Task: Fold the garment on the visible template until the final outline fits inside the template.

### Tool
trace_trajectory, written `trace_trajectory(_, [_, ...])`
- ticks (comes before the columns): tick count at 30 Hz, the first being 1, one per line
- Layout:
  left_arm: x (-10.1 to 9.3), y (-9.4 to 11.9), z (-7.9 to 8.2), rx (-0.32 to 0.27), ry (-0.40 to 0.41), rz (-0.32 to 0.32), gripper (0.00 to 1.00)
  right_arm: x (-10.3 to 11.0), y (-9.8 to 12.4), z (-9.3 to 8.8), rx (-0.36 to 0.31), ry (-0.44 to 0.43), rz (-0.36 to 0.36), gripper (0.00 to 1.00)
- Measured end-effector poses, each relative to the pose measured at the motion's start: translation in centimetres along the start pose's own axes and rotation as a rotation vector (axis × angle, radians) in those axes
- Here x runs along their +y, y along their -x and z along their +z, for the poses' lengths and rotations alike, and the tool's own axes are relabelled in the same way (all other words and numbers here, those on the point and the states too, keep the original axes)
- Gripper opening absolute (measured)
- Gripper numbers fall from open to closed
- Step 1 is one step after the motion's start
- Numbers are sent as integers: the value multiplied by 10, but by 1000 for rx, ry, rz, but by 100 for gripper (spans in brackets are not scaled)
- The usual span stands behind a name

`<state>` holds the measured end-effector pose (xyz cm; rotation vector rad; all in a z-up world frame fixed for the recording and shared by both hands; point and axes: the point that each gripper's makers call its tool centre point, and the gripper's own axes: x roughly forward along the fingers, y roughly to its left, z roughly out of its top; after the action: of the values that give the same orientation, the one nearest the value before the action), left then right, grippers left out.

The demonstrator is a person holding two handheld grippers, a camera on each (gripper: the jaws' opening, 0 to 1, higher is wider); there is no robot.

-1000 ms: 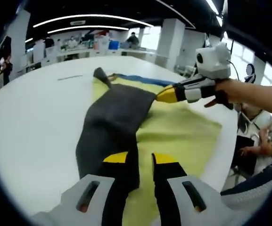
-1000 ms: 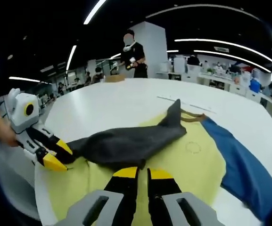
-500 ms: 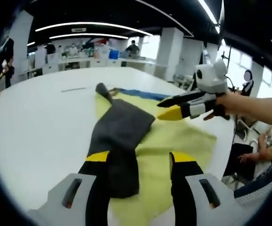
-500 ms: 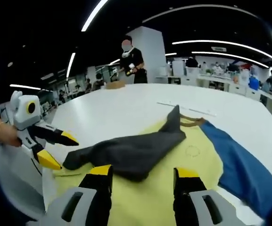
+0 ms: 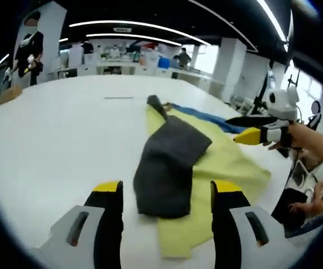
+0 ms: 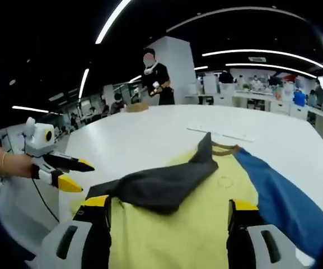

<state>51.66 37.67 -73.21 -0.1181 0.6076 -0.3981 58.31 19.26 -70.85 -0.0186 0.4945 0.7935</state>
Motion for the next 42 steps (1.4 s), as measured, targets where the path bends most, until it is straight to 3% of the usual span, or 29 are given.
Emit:
trace_trajectory(22, [16, 8, -27, 83, 109, 92, 36, 1, 31, 1, -12, 6, -25, 97])
trace_trajectory(26, [15, 7, -32, 95, 191, 82, 35, 2, 35, 0, -12, 9, -28, 97])
trace_trajectory(42, [8, -4, -44, 116, 337, 47, 22, -1, 50, -6, -7, 0, -55, 96])
